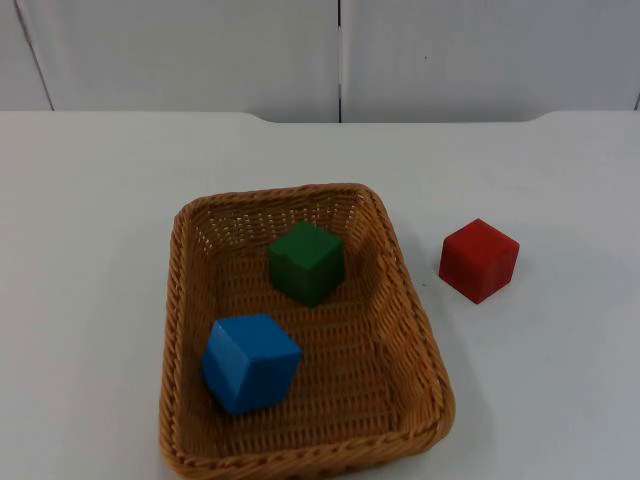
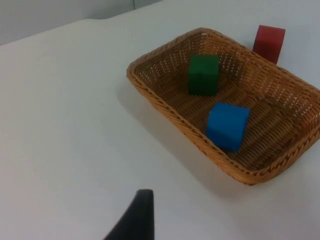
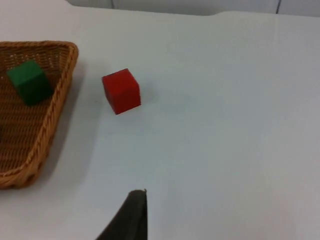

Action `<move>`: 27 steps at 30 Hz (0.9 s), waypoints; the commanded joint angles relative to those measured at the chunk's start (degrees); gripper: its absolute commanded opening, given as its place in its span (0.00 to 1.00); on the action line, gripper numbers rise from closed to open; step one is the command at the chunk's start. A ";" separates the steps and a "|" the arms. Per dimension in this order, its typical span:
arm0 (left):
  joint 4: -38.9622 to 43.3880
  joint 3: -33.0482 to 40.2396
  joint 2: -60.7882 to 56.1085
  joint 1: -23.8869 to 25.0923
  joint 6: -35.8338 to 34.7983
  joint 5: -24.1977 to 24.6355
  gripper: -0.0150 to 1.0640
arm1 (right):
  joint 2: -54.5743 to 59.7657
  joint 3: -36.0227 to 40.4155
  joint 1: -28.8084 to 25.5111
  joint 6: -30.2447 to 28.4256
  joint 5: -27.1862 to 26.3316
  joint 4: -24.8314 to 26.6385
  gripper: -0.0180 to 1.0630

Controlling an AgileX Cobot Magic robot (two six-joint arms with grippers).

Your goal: Pick up one cube with each hand and place exactly two cubes into the same basket, leaving the remaining cube outside.

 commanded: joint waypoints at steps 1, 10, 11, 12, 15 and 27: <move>0.30 0.27 -0.18 -0.23 -0.44 -0.67 0.99 | -0.17 0.09 -1.97 -0.76 -0.67 0.13 0.99; 0.30 0.27 -0.18 -0.23 -0.44 -0.67 0.99 | -0.17 0.09 -8.50 -0.76 -0.67 0.13 0.99; 0.30 0.27 -0.18 -0.23 -0.44 -0.67 0.99 | -0.17 0.09 -8.50 -0.76 -0.67 0.13 0.99; 0.30 0.27 -0.18 -0.23 -0.44 -0.67 0.99 | -0.17 0.09 -8.50 -0.76 -0.67 0.13 0.99; 0.30 0.27 -0.18 -0.23 -0.44 -0.67 0.99 | -0.17 0.09 -8.50 -0.76 -0.67 0.13 0.99; 0.30 0.27 -0.18 -0.23 -0.44 -0.67 0.99 | -0.17 0.09 -8.50 -0.76 -0.67 0.13 0.99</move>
